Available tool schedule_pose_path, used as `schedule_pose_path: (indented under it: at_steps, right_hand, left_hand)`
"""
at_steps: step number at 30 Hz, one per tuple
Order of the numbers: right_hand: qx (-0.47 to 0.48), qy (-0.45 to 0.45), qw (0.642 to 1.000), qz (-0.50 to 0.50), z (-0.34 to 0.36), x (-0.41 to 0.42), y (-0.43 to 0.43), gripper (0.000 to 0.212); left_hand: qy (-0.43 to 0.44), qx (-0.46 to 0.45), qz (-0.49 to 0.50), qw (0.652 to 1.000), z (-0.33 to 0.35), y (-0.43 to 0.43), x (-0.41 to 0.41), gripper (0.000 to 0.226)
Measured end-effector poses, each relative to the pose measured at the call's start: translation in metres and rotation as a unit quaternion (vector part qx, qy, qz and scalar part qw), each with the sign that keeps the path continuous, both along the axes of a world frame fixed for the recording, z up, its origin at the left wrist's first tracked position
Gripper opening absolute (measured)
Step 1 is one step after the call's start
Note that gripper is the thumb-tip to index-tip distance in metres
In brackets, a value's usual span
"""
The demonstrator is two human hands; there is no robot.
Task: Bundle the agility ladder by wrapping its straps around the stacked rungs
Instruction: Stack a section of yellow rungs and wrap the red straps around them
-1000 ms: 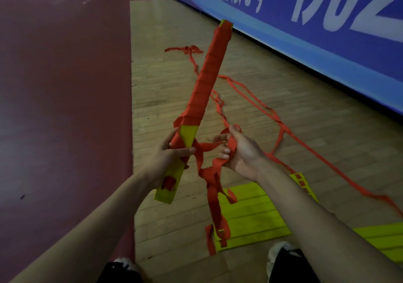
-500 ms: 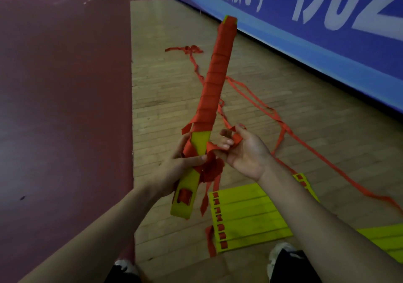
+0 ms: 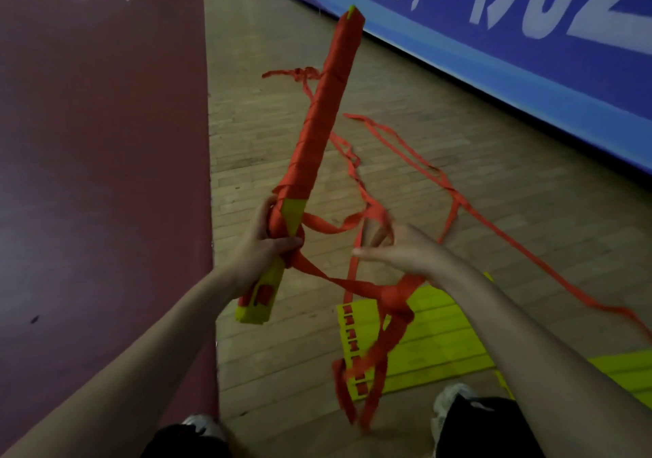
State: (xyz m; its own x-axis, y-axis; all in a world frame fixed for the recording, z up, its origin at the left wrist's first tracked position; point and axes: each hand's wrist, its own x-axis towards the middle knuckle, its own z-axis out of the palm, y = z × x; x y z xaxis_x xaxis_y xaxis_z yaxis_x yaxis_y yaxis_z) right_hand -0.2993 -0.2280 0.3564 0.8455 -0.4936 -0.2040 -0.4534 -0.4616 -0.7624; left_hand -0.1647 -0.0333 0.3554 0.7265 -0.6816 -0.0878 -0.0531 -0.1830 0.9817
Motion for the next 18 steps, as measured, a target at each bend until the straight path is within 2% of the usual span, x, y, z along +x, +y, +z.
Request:
schedule_pose_path:
  at_steps: [2,3,5,7,9,10,11,13,15,18]
  right_hand:
    - [-0.034,0.097,0.986,0.134,0.003,-0.004,0.006,0.055]
    - [-0.093,0.159,0.967,0.177,0.004,-0.007,0.007,0.058]
    - [-0.211,0.244,0.924,0.205,-0.003,-0.012,0.000,0.065]
    - [-0.260,0.267,0.908,0.190,-0.020,-0.014,-0.012,0.055]
    - [-0.254,0.242,0.926,0.140,-0.033,-0.016,-0.026,0.023]
    - [-0.209,0.213,0.948,0.109,-0.036,-0.018,-0.032,0.015]
    - [-0.142,0.181,0.970,0.079,-0.037,-0.020,-0.038,0.016]
    - [0.030,0.102,0.994,0.033,-0.031,-0.024,-0.040,0.013]
    - [0.204,0.047,0.978,-0.011,-0.023,-0.029,-0.039,0.011]
    - [0.387,-0.027,0.919,-0.071,-0.016,-0.029,-0.039,0.015]
  left_hand:
    - [-0.041,0.027,0.027,0.998,0.001,0.004,0.011,0.080]
    - [-0.069,0.043,0.034,0.996,0.002,0.007,0.016,0.081]
    - [-0.145,0.078,0.041,0.985,0.003,0.015,0.023,0.079]
    - [-0.200,0.096,0.043,0.974,0.004,0.022,0.026,0.075]
    - [-0.231,0.107,0.043,0.966,0.004,0.026,0.028,0.072]
    - [-0.242,0.116,0.044,0.962,0.002,0.027,0.029,0.071]
    - [-0.250,0.125,0.045,0.959,0.001,0.028,0.030,0.070]
    - [-0.261,0.139,0.045,0.954,-0.002,0.029,0.031,0.069]
    - [-0.265,0.146,0.037,0.952,-0.005,0.029,0.030,0.068]
    - [-0.269,0.163,0.048,0.948,-0.007,0.028,0.031,0.066]
